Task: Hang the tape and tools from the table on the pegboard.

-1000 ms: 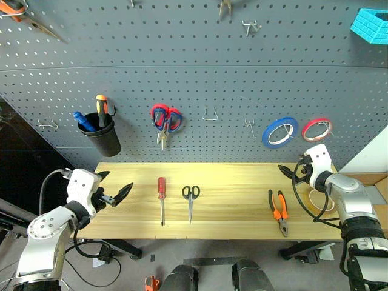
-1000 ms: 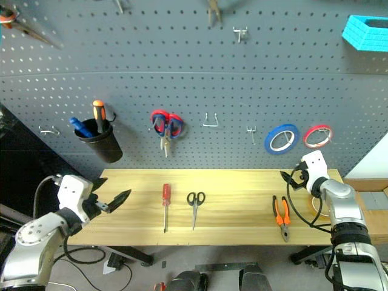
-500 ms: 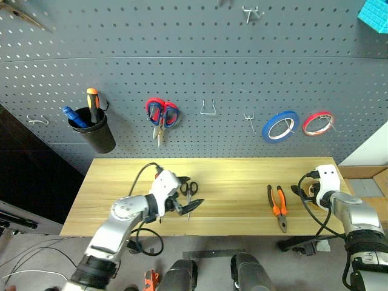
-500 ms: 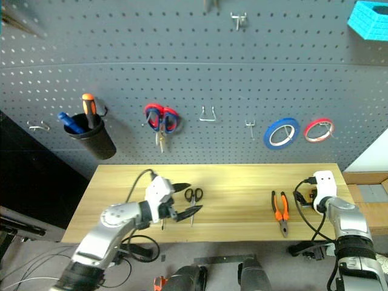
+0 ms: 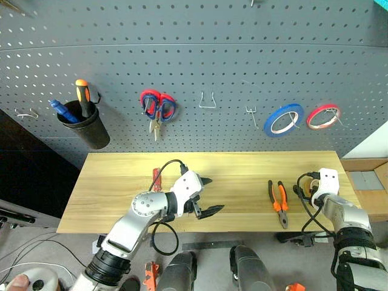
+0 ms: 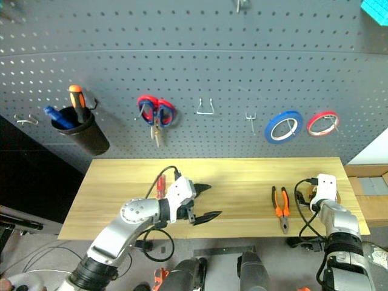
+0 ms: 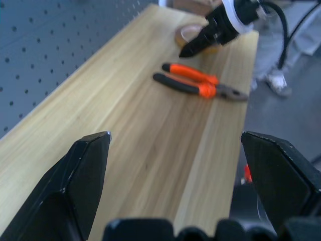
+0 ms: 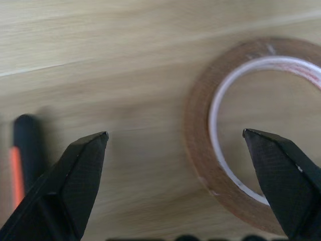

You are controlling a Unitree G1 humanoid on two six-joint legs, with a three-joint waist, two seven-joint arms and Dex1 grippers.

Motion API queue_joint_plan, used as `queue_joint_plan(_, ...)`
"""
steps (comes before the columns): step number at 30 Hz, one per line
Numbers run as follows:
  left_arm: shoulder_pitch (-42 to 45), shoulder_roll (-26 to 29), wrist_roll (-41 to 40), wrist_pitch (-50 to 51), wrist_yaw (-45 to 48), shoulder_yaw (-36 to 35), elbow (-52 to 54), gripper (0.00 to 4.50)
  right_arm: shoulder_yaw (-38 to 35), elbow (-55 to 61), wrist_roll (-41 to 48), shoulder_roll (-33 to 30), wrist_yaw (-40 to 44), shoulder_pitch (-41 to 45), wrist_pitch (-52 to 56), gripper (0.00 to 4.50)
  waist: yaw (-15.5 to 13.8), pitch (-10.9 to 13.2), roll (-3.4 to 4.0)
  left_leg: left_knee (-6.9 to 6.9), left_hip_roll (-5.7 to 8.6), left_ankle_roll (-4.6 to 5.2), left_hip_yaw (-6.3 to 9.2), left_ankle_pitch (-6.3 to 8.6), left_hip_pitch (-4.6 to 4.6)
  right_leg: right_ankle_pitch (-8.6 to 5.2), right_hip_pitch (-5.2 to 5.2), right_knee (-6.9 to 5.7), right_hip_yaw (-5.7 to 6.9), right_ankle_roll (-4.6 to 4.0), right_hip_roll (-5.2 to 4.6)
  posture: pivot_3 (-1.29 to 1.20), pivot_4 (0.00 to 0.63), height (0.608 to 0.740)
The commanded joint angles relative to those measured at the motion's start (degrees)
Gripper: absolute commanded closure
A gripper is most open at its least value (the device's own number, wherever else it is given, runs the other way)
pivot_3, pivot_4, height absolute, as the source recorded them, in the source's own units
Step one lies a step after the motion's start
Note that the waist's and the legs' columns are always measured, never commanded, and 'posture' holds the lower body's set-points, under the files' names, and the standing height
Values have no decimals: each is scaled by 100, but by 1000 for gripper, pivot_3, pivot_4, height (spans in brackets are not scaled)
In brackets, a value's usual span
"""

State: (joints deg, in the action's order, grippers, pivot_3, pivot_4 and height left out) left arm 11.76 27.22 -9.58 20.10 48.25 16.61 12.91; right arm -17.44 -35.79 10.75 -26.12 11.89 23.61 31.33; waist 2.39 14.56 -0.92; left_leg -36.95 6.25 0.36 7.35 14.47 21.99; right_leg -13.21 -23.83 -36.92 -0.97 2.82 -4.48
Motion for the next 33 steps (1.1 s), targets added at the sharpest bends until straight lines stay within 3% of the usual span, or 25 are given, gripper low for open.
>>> queue_joint_plan(1,44,322,-192,-12,213,-356,169,77,-90,-68,83,152,-198,137,149,0,12,31,-11,-1,-1,0,0,0,0,0,0,-2,0,0,0,-68,297,740)
queue_joint_plan(7,156,415,-246,60,221,-440,271,0,-161,236,55,606,-723,156,505,1891,45,44,-35,0,-5,0,1,0,4,1,-2,5,0,0,6,-60,289,740)
queue_joint_plan(11,165,437,-299,148,209,-477,422,0,-322,-9,-52,631,-1264,243,488,3393,43,44,-36,1,-4,0,5,0,3,1,-3,4,1,0,5,-61,286,740)
queue_joint_plan(14,161,444,-312,168,218,-493,447,0,-232,-146,-134,582,-1339,254,484,4267,46,43,-37,0,-4,-1,5,0,3,1,-1,5,1,1,5,-62,283,740)
queue_joint_plan(19,225,426,-289,94,270,-459,338,0,-68,-111,-211,528,-1322,235,425,4376,40,41,-40,-1,-4,-1,6,0,2,1,3,6,3,1,5,-84,268,740)
queue_joint_plan(22,461,330,-261,-102,364,-402,31,0,224,721,-227,454,-985,-16,616,4376,26,39,-38,-1,-2,-1,8,0,3,1,2,5,4,1,6,-129,243,740)
queue_joint_plan(28,1219,-216,-270,-737,460,-390,-1057,0,389,4318,745,-415,692,-1345,1772,4376,103,0,31,-11,5,-7,-8,-4,60,18,-48,3,7,26,6,-284,185,740)
queue_joint_plan(33,1446,-508,-326,-1247,392,-654,-1712,0,-186,6882,1776,-875,1855,-2578,1376,4376,326,-32,36,-15,2,-17,-18,-9,75,26,-56,13,12,46,5,-386,179,740)
